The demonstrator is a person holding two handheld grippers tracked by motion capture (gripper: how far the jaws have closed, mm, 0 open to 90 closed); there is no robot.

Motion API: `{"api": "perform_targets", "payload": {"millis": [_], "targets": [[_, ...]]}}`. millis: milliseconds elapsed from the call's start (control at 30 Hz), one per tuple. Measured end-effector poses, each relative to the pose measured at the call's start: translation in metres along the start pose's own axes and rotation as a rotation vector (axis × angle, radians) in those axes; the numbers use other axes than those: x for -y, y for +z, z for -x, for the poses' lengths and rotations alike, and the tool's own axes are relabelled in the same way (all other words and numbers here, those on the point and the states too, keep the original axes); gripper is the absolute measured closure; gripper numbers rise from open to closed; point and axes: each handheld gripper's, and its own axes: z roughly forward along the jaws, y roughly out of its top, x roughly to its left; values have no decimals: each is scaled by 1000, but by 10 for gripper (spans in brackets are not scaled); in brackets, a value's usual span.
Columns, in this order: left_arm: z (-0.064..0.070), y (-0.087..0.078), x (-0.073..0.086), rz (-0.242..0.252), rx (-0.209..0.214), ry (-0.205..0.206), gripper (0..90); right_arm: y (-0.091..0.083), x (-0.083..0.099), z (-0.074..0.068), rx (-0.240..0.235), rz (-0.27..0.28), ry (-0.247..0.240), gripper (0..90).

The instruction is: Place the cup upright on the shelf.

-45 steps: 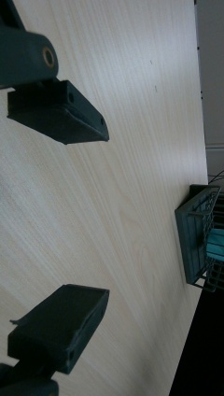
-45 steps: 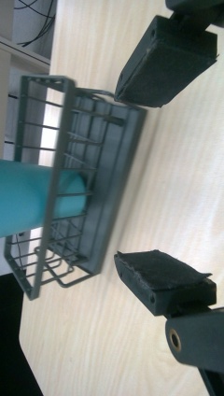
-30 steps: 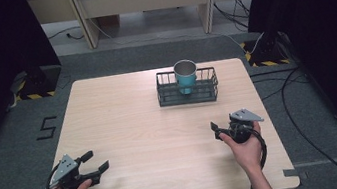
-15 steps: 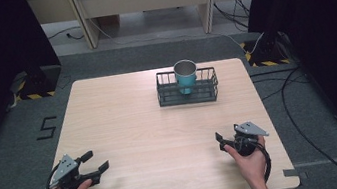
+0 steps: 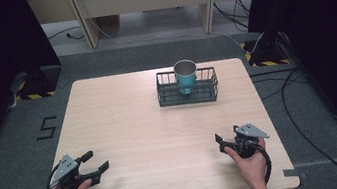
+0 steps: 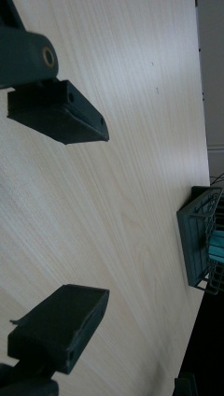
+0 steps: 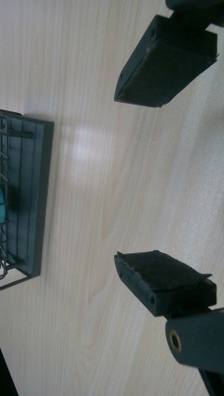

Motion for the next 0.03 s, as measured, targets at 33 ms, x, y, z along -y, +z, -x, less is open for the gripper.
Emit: {"api": "perform_targets", "payload": {"millis": [33], "targets": [[0,0,0,-1,0,-2,191,0,0,0,1,-1,2,191]]}}
